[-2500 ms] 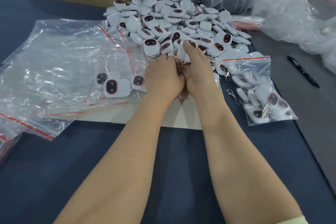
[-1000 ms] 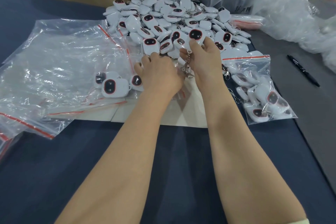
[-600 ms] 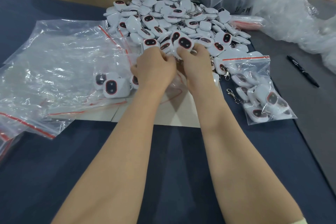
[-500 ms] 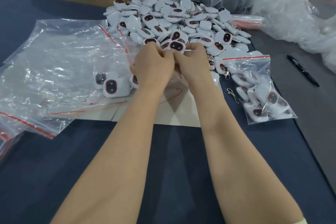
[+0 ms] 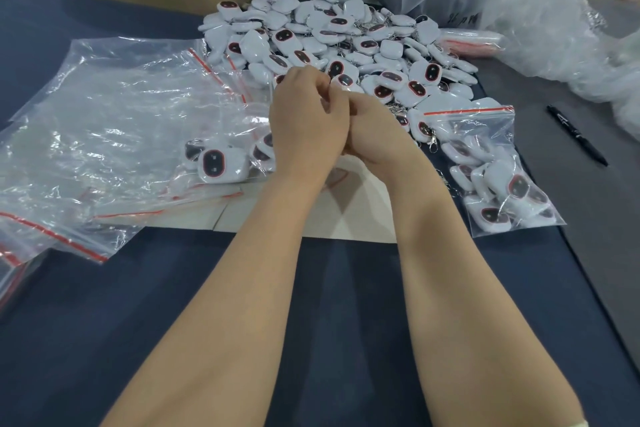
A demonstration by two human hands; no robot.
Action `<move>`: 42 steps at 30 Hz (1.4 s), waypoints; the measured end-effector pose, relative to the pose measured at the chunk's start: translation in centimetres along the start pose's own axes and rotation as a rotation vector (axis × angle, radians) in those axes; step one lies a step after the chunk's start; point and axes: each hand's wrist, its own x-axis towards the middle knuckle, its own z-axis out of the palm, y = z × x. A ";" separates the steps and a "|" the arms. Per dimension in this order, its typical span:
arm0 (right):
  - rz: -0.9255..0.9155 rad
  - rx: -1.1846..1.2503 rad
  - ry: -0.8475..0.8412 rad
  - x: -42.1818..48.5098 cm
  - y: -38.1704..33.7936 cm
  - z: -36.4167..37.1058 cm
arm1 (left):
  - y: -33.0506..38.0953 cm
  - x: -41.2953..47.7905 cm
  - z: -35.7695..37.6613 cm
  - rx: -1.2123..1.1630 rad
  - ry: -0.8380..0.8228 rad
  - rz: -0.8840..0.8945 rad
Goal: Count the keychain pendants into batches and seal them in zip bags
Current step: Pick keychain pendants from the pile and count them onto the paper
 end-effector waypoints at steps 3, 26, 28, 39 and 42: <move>-0.013 -0.329 0.353 0.7 0.2 -0.5 | -0.9 0.0 0.7 0.200 -0.136 -0.031; 0.071 -0.950 0.395 1.8 2.8 -1.0 | -1.8 -0.2 1.3 0.509 -0.252 0.097; 0.083 -0.867 0.449 1.7 2.9 -0.9 | -1.9 -0.2 1.3 0.505 -0.256 0.095; 0.117 -0.810 0.255 0.8 0.9 -1.9 | -1.9 -0.2 1.4 0.532 -0.296 0.090; 0.154 -0.883 0.180 0.5 0.7 -1.9 | -1.8 -0.2 1.3 0.533 -0.300 0.080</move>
